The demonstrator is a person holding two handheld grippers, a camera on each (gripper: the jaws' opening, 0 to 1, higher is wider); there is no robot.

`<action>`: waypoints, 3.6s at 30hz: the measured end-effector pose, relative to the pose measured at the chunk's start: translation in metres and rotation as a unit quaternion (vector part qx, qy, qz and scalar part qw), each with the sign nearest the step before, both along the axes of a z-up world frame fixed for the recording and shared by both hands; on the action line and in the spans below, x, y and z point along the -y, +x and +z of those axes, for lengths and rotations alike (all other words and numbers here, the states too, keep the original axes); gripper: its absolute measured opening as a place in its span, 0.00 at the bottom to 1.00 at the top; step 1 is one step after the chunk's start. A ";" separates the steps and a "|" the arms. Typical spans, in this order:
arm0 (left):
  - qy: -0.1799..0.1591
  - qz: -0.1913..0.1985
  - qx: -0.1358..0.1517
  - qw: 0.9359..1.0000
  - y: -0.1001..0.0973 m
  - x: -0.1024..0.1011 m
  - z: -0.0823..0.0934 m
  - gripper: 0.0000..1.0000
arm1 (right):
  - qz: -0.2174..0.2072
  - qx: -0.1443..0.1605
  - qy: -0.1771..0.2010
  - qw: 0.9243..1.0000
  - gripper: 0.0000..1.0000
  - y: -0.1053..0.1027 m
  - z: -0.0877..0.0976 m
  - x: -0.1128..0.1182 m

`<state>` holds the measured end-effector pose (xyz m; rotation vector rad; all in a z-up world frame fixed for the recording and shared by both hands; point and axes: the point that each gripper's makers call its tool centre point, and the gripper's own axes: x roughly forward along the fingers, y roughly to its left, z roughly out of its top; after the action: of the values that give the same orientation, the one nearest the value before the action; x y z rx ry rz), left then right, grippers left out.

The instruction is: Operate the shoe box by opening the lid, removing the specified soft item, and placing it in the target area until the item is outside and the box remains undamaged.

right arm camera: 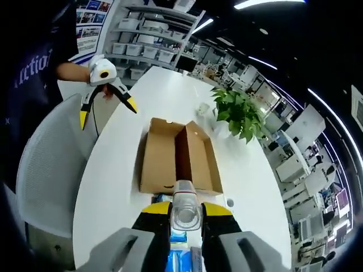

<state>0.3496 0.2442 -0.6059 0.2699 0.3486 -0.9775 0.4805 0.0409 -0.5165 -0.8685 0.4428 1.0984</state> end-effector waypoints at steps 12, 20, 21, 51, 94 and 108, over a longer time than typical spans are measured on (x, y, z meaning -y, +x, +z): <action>-0.005 0.023 0.004 1.000 0.000 -0.007 0.001 0.99 | 0.008 -0.020 -0.047 0.999 0.15 0.025 -0.016 0.008; -0.001 0.032 0.001 0.999 0.000 -0.013 -0.002 0.99 | 0.019 -0.044 -0.099 0.994 0.15 0.044 -0.042 0.013; -0.002 0.033 0.001 0.999 0.000 -0.014 -0.002 0.99 | 0.020 -0.045 -0.103 0.993 0.15 0.046 -0.044 0.013; 0.011 0.082 0.000 0.997 0.010 -0.051 -0.005 0.98 | 0.000 -0.131 -0.226 0.965 0.15 0.113 -0.138 0.017; 0.023 0.119 -0.032 0.992 0.013 -0.074 -0.027 0.95 | -0.028 -0.162 -0.247 0.955 0.19 0.134 -0.185 0.014; 0.027 0.140 -0.038 0.989 0.021 -0.084 -0.030 0.91 | -0.031 -0.149 -0.234 0.960 0.32 0.137 -0.180 0.013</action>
<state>0.3710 0.3281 -0.6361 0.2258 0.4708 -0.7032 0.6173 0.0281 -0.6964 -1.0935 1.0045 1.0866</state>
